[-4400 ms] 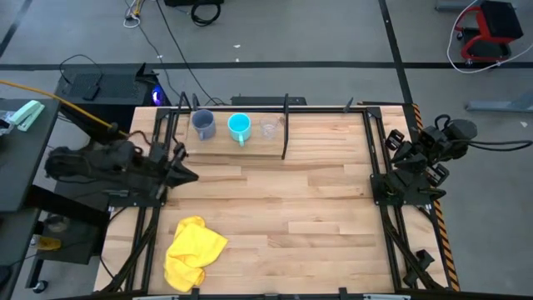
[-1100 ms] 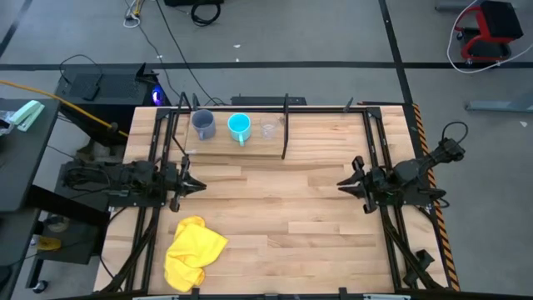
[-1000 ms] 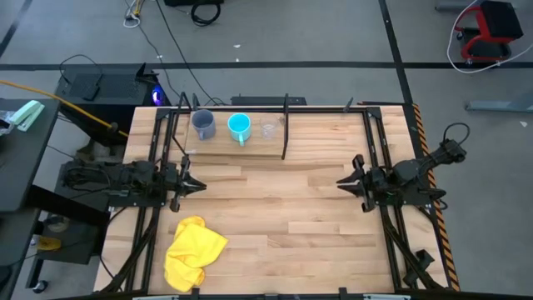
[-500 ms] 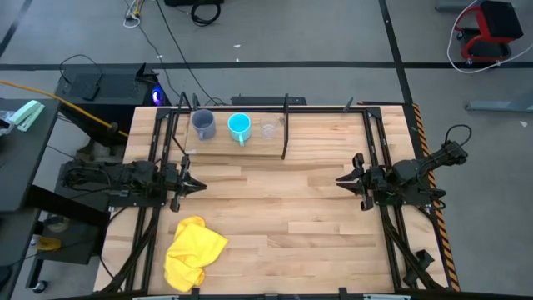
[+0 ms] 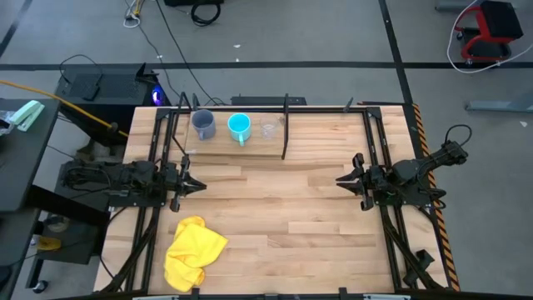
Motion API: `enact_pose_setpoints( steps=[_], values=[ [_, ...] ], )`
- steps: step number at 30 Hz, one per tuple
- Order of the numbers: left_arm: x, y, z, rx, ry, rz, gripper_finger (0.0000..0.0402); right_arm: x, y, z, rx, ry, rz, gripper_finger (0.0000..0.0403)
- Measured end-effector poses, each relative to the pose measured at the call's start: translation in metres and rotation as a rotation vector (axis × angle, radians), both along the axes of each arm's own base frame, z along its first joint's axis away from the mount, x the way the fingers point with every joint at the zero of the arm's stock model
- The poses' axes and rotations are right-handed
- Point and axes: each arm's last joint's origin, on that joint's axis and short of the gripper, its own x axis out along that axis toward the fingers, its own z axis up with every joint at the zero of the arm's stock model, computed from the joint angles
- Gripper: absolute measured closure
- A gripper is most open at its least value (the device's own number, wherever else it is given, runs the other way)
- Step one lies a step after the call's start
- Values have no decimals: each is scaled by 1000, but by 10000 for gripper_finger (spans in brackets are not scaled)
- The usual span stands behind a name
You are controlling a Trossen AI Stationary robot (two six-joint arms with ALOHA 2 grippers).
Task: Stack small to large cups/mugs on shelf
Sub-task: Return to Home Position
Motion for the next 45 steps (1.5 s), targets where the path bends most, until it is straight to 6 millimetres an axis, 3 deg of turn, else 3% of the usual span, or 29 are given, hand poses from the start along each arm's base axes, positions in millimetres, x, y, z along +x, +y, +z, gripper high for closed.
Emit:
enact_pose_setpoints(
  steps=[45],
  values=[
    [0,0,0,0,0,-1,370,0,0,0,0,0,0,337]
  ],
)
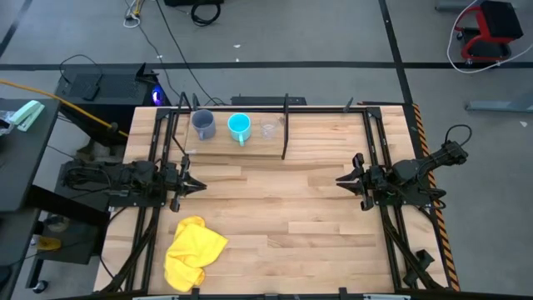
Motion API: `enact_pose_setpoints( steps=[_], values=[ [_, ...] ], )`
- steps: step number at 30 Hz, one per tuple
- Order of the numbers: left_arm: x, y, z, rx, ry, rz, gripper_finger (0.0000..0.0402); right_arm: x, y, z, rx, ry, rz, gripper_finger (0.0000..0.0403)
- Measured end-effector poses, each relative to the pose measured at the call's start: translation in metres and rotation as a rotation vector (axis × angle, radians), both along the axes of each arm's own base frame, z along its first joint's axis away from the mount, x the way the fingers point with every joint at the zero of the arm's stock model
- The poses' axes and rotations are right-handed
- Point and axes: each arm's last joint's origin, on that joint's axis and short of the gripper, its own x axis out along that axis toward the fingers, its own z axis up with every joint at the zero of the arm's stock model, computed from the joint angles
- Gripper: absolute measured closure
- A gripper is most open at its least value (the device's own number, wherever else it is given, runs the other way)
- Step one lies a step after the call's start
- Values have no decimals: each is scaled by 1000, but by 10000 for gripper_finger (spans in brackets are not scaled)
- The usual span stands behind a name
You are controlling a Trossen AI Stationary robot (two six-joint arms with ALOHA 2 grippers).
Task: Stack small to large cups/mugs on shelf
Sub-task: Return to Home Position
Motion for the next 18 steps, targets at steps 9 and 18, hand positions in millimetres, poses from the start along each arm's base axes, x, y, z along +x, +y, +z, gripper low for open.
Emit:
enact_pose_setpoints(
  steps=[9,18],
  values=[
    [0,0,0,0,0,0,369,0,0,0,0,0,0,337],
    [0,0,0,0,0,0,362,0,0,0,0,0,0,337]
  ],
)
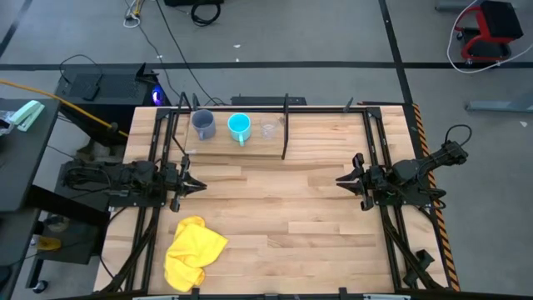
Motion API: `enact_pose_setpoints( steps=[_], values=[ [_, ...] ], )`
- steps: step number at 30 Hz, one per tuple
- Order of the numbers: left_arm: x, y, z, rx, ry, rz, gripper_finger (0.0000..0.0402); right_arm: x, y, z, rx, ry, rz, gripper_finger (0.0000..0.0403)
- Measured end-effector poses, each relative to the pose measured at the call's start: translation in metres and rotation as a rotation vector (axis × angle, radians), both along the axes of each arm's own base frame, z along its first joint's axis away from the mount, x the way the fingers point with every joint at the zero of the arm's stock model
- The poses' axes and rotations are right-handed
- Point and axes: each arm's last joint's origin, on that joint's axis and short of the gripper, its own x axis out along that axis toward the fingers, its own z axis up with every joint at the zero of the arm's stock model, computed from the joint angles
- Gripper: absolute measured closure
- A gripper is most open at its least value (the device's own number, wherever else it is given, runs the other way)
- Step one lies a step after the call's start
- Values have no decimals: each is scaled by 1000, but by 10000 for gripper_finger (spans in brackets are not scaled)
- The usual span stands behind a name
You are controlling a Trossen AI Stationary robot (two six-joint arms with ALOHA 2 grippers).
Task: Stack small to large cups/mugs on shelf
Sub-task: Return to Home Position
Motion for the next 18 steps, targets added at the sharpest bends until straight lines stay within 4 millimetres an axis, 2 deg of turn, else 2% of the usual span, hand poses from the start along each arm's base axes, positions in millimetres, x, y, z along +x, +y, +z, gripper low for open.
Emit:
enact_pose_setpoints(
  steps=[11,18],
  values=[
    [0,0,0,0,0,0,374,0,0,0,0,0,0,337],
    [0,0,0,0,0,0,365,0,0,0,0,-1,0,337]
  ],
)
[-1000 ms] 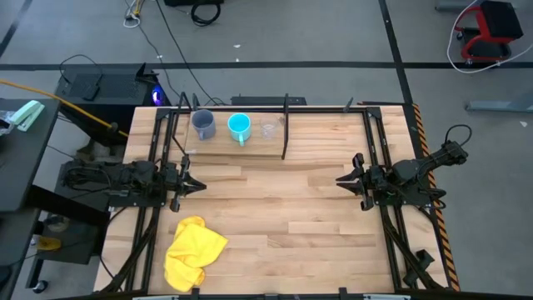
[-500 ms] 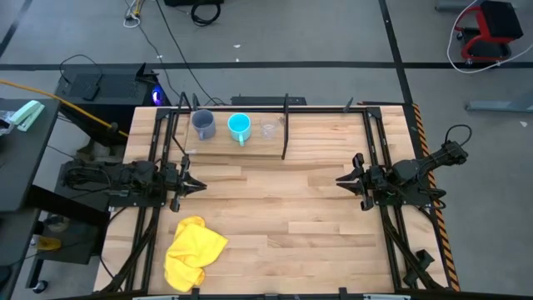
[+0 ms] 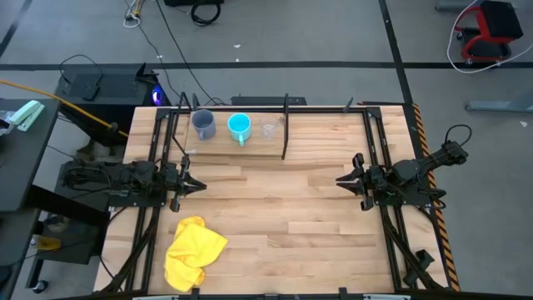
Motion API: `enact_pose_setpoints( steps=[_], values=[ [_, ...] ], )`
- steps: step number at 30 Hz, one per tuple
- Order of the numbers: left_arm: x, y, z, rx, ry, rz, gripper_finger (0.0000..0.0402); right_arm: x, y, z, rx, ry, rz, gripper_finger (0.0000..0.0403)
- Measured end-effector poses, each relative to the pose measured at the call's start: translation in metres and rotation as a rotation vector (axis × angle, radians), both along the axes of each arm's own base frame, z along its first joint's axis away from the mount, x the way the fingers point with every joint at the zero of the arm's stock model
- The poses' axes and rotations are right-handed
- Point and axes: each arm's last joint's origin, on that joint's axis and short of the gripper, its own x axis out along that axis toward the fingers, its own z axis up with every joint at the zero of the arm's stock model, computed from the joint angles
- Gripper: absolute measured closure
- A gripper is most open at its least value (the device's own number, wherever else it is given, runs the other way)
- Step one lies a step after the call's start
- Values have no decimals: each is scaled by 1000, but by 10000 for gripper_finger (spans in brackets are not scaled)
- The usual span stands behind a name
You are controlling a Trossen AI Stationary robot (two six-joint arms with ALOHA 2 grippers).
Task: Stack small to large cups/mugs on shelf
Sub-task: Return to Home Position
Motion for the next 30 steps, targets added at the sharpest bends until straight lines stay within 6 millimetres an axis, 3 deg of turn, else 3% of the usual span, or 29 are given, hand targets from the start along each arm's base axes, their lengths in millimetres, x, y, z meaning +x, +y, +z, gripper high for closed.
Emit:
enact_pose_setpoints(
  steps=[30],
  values=[
    [0,0,0,0,0,0,362,0,0,0,0,0,0,337]
  ],
)
